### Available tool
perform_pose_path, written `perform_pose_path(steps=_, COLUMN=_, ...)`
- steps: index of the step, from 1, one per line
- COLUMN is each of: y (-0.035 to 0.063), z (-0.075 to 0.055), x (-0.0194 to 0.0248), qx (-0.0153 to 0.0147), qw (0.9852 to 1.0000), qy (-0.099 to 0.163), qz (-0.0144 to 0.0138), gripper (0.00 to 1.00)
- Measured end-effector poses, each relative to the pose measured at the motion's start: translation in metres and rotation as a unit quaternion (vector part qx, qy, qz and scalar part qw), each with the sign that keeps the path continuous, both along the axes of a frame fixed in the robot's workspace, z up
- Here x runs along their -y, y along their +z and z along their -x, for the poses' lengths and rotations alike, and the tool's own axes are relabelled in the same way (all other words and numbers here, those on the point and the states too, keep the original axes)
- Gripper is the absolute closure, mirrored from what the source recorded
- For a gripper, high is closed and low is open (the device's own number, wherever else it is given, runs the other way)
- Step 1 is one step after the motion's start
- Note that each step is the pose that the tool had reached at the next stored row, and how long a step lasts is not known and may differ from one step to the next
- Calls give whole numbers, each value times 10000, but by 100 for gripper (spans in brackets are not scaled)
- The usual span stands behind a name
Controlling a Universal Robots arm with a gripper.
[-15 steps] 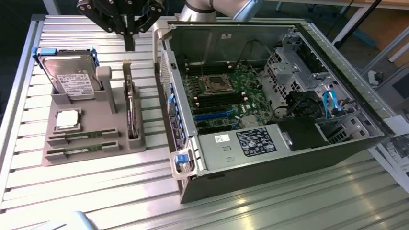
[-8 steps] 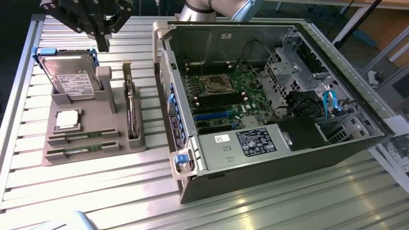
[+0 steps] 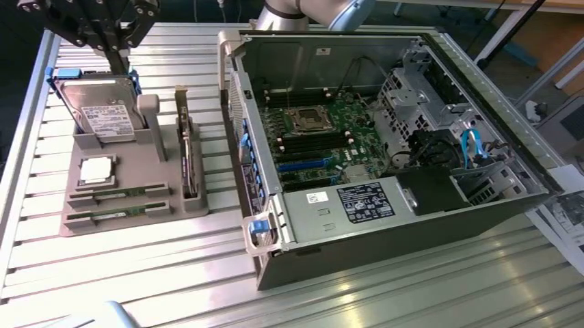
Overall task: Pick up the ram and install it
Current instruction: 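Reach for the ram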
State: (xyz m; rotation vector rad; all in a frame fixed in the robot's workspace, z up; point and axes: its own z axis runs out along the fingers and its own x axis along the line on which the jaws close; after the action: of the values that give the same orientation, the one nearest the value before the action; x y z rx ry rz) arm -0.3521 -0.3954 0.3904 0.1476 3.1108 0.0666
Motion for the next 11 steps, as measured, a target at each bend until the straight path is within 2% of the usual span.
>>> perform_pose_path(steps=2, y=-2, z=98, x=-1, qx=1, qw=10000, qy=-2, qz=-1, gripper=90)
perform_pose_path(steps=7, y=-1, z=111, x=3, qx=0, qw=10000, qy=-1, qz=0, gripper=90)
perform_pose_path(steps=9, y=-1, z=112, x=39, qx=0, qw=10000, qy=-1, qz=0, gripper=90)
perform_pose_path(steps=11, y=0, z=111, x=102, qx=0, qw=10000, qy=-1, qz=0, gripper=90)
